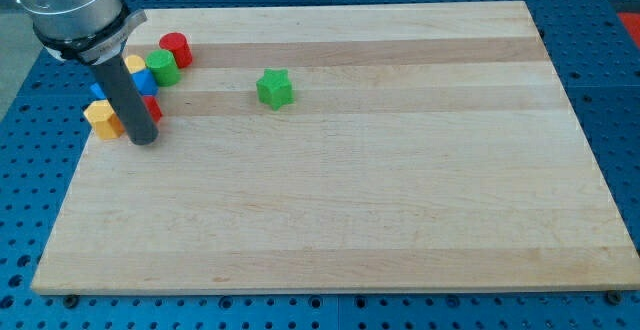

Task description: Push the hexagon into the triangle

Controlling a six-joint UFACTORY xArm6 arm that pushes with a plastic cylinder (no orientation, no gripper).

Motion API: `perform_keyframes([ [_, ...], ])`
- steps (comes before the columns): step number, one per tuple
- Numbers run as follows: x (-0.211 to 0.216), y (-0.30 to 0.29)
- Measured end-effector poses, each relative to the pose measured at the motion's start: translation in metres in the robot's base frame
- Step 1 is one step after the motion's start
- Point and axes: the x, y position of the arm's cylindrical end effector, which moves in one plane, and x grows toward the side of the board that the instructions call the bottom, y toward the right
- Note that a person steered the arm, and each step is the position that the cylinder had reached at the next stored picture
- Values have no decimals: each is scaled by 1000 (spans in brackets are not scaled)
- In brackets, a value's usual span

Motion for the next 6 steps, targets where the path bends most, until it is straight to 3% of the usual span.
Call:
perform_keyframes([
  [1, 38, -2],
  [2, 59, -71],
  [4, 40, -76],
  [5, -2, -75],
  [6, -15, -76],
])
